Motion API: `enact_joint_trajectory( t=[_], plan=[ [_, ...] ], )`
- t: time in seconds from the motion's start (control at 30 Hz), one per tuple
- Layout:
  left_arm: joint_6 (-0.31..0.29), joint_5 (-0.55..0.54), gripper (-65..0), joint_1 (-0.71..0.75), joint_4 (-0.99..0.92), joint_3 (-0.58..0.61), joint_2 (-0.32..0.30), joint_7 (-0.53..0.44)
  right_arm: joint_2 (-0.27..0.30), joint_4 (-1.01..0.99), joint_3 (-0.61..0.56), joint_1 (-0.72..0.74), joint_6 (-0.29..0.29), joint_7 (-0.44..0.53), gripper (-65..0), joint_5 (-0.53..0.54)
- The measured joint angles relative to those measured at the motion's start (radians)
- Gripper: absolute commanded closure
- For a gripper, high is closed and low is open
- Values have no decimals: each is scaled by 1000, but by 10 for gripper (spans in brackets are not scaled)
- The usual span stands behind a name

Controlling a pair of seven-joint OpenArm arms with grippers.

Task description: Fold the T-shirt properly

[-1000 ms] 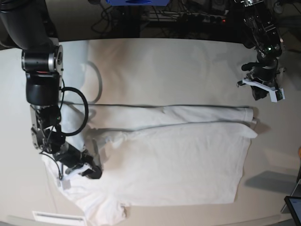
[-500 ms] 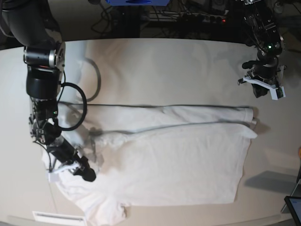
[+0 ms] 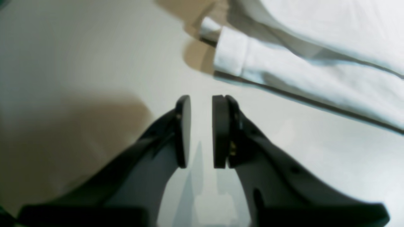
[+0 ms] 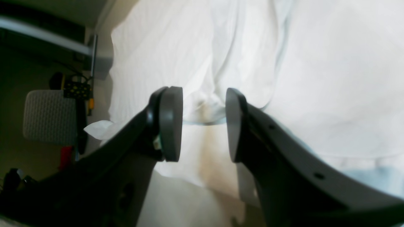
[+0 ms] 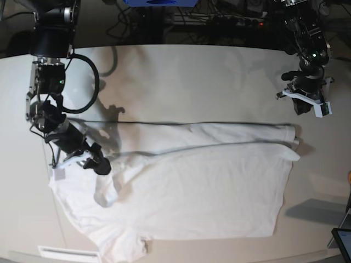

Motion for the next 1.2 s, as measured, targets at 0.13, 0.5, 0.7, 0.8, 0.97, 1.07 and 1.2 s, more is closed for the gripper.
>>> enact_joint_trajectory(
  t=[0.13, 0.5, 0.7, 0.8, 0.97, 1.07, 1.2],
  plan=[
    [0, 0, -109, 0, 0, 0, 0, 0, -53, -3, -6, -29, -1, -8, -225, 6],
    [0, 0, -109, 7, 0, -6, -14, 0, -79, -25, -3, -39, -5, -1, -341, -2],
    [0, 0, -109, 7, 0, -6, -14, 0, -76, -108, -3, -23, -8, 3, -342, -3],
    [0, 1, -109, 8, 0, -6, -14, 0, -74, -177, -3, 6, -12, 0, -342, -5],
    [0, 0, -109, 9, 0, -6, -14, 0, -74, -191, -3, 40, -11, 6, -342, -2],
    [0, 0, -109, 8, 0, -6, -14, 0, -74, -192, -3, 55, -12, 5, -342, -2],
    [0, 0, -109, 8, 0, -6, -14, 0, -74, -193, -3, 72, -11, 7, -340, -2]
  ],
)
